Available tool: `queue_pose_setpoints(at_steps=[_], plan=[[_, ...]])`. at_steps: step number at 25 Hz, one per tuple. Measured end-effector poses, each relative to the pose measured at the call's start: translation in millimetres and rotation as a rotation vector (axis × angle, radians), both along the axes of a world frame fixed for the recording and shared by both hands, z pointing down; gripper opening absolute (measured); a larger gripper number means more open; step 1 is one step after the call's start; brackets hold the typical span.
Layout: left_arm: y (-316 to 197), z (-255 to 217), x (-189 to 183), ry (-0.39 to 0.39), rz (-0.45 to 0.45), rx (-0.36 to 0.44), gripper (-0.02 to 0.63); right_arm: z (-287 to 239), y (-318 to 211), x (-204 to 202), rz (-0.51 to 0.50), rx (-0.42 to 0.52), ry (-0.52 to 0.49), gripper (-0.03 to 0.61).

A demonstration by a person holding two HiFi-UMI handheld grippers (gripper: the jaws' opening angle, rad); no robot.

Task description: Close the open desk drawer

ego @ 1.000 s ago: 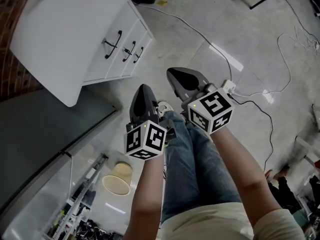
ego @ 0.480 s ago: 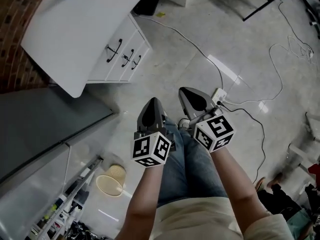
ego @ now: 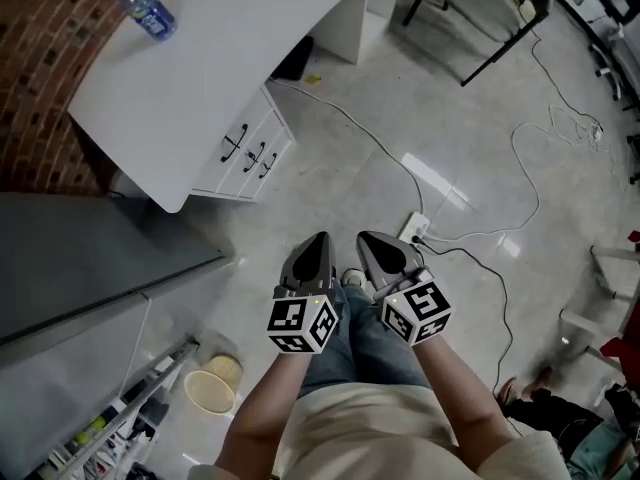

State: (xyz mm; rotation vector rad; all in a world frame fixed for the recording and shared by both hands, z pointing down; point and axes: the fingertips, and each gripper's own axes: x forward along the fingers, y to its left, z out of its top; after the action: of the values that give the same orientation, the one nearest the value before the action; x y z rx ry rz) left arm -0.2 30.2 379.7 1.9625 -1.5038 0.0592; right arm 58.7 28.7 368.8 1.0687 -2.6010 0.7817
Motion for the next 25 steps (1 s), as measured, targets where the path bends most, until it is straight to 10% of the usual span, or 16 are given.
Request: queue_pose_setpoints(at_steps=[25], plan=[[35.7,-138.2,42.7,-0.015,0.151,0.083,-0.002,-156.0,49.9,27.3,-0.040,0.196,0.033,0.002]])
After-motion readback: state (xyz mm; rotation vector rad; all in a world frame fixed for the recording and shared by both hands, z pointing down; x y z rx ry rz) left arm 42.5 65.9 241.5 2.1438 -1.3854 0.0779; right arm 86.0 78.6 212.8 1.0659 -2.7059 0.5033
